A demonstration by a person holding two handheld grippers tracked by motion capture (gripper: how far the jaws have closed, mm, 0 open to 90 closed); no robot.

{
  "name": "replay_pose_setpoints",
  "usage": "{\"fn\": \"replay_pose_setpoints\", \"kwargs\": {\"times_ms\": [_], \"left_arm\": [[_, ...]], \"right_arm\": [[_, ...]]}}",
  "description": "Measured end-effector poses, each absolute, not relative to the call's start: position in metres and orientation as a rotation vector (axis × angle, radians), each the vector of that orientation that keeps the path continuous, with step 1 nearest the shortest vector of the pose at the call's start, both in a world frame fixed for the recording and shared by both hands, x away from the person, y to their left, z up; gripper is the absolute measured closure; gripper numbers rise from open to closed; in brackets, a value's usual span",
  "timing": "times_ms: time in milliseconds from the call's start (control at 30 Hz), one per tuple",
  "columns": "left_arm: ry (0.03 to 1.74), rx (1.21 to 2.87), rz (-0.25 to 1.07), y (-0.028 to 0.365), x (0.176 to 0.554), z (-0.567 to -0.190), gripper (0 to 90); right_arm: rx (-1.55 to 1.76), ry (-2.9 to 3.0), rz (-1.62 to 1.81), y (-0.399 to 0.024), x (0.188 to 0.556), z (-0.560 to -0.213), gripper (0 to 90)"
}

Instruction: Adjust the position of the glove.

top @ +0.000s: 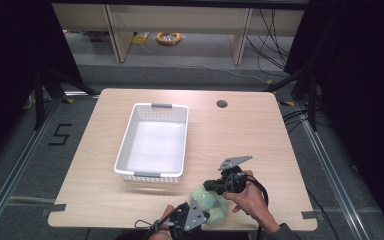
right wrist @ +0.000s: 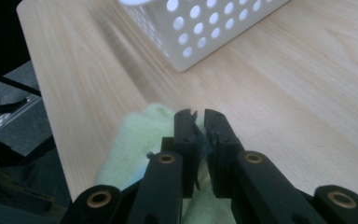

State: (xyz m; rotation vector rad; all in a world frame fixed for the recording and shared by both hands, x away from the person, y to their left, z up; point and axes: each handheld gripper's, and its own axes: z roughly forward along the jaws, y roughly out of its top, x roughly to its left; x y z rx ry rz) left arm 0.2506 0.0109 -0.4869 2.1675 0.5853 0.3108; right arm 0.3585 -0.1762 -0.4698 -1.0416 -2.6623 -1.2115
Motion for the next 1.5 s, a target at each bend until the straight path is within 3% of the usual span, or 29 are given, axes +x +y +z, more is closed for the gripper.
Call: {"fn": "replay_pose_setpoints", "kwargs": {"times_ms": [300,600,900,1033,1133,1500], "left_arm": [[0.554,2.203,0.306,-0.002,0.249,-0.497,68.6],[0.546,2.258,0.378,-0.011,0.246,-0.504,59.2],[0.544,2.266,0.462,-0.009,0.245,-0.507,71.7],[0.524,2.278,0.477,-0.007,0.245,-0.504,87.1],[0.543,2.252,0.472,-0.004,0.247,-0.500,88.8],[0.636,2.180,0.416,0.005,0.250,-0.501,61.0]], "right_arm": [[-1.064,-2.685,-1.194,-0.178,0.362,-0.474,84.4],[-1.057,-2.663,-1.196,-0.179,0.363,-0.477,84.2],[-1.098,-2.675,-1.188,-0.181,0.361,-0.476,84.3],[-1.093,-2.656,-1.215,-0.184,0.362,-0.475,84.6],[-1.125,-2.657,-1.227,-0.187,0.359,-0.470,84.8],[-1.230,-2.600,-1.298,-0.207,0.356,-0.467,85.0]]}}
